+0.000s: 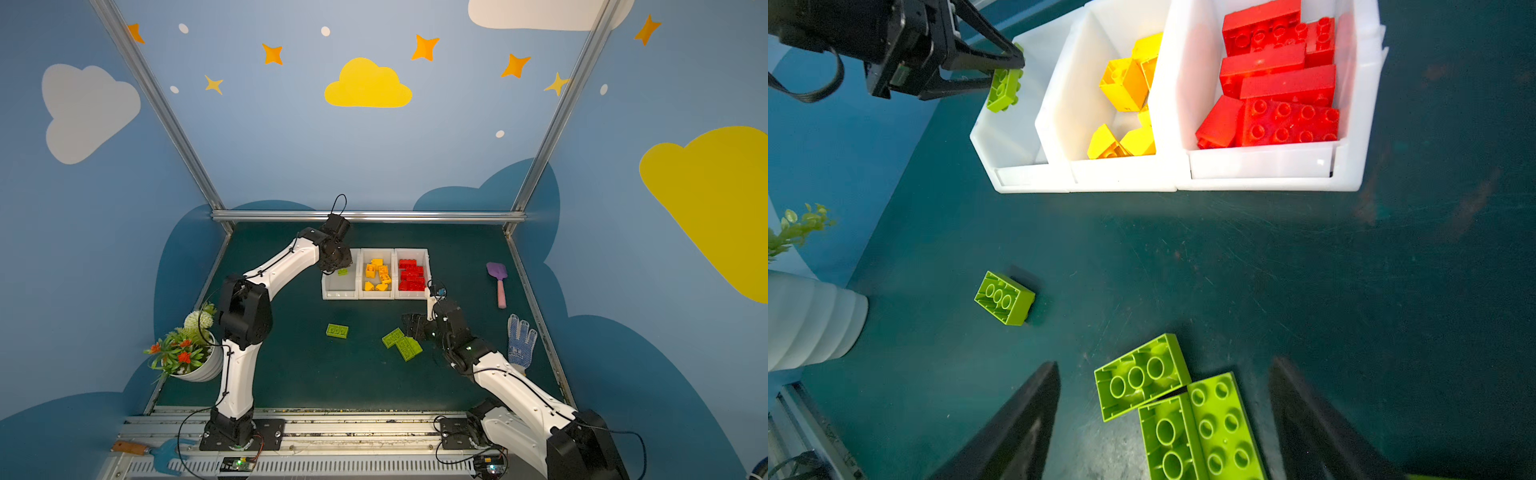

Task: Sort the legos into containers by color
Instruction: 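Carry the lime-green brick with the left gripper into the empty compartment and release, then withdraw the left arm while the right gripper lowers over a lime-green 2x4 brick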

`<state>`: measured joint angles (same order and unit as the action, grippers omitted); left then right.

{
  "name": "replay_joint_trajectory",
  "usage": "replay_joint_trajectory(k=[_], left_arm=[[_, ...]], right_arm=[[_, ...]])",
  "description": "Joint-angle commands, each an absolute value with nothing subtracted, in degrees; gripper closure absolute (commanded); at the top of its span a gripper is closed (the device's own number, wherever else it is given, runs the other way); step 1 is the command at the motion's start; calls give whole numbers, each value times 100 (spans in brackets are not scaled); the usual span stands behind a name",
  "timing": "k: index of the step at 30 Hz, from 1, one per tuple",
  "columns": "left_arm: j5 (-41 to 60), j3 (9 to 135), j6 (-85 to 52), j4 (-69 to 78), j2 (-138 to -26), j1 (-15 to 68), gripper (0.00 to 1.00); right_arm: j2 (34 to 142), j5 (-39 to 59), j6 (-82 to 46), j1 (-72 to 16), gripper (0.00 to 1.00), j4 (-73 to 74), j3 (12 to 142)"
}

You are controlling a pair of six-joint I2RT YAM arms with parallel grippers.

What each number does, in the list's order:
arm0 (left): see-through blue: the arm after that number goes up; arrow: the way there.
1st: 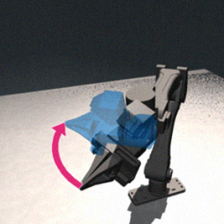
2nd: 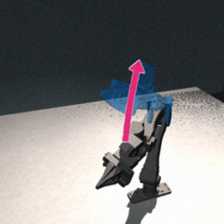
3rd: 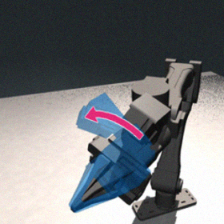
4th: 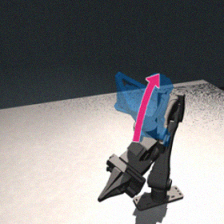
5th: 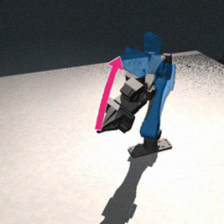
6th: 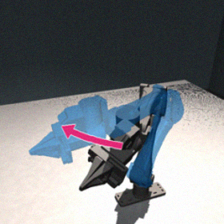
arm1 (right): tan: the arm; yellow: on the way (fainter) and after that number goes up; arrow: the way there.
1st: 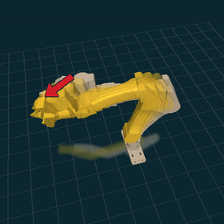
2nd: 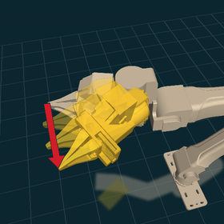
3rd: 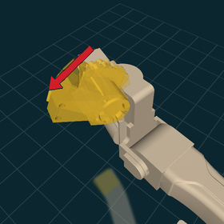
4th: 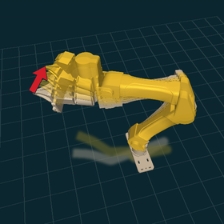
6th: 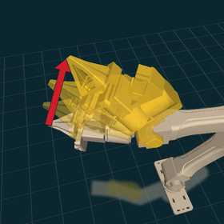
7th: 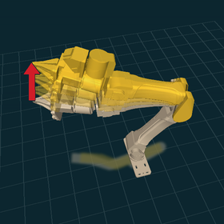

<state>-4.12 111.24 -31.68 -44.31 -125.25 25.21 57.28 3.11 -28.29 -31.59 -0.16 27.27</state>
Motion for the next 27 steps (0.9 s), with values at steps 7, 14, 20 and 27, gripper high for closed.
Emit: replay_joint_trajectory(k=[7,14,20,27], left_arm=[[-365,11470,-3111,-4772,-12758,2482,48],[-317,11059,-3198,-4574,-12075,2478,38],[-220,9786,-3361,-4002,-10731,2533,33],[7,7469,-3732,-3030,-8652,2619,25]], right_arm=[[5874,308,-2784,-3191,23,59,2745],[5971,385,-2649,-3334,23,-368,3087],[6493,386,-2494,-3644,22,-960,3639],[7596,722,-1770,-4239,21,-1563,4732]])
